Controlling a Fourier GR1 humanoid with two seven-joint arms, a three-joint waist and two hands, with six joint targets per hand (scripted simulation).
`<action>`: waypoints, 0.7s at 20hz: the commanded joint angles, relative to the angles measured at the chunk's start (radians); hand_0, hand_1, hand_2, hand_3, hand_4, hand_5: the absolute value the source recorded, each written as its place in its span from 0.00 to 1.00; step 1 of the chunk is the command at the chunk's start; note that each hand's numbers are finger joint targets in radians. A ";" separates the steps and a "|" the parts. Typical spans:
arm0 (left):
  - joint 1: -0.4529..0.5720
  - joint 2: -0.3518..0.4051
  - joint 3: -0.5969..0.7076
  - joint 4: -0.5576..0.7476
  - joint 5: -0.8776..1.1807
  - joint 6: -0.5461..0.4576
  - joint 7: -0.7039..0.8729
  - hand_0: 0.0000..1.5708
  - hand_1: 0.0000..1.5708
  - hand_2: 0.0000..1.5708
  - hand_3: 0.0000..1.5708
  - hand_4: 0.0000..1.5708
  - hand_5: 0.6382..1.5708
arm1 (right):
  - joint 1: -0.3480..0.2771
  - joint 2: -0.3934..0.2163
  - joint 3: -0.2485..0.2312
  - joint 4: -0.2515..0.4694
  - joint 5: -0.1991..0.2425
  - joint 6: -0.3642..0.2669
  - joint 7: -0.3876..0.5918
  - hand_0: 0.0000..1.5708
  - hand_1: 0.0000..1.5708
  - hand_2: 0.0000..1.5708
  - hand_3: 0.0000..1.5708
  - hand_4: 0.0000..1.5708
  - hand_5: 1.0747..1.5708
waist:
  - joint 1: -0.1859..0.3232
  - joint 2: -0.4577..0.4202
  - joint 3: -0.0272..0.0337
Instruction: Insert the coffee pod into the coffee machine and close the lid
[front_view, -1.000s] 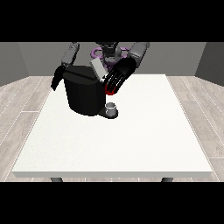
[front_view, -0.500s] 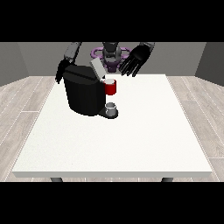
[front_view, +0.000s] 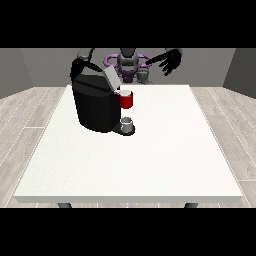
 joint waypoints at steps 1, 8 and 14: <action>0.144 -0.067 0.065 0.033 0.095 -0.043 -0.024 0.00 0.00 0.00 0.00 0.25 1.00 | -0.014 0.029 0.023 -0.057 -0.037 0.041 0.034 0.00 0.00 0.00 0.00 0.00 1.00 | 0.083 -0.127 0.0001; 0.240 -0.130 0.022 -0.018 0.106 -0.060 0.039 0.00 0.00 0.00 0.00 0.25 1.00 | -0.075 -0.066 0.039 -0.098 -0.009 0.105 0.092 0.00 0.00 0.00 0.00 0.10 1.00 | 0.162 -0.200 0.0021; 0.305 -0.136 -0.043 -0.142 0.230 -0.071 0.076 0.00 0.00 0.00 0.00 0.22 1.00 | -0.113 -0.118 -0.029 -0.039 -0.050 0.143 0.074 0.00 0.00 0.00 0.00 0.00 1.00 | 0.200 -0.141 0.0024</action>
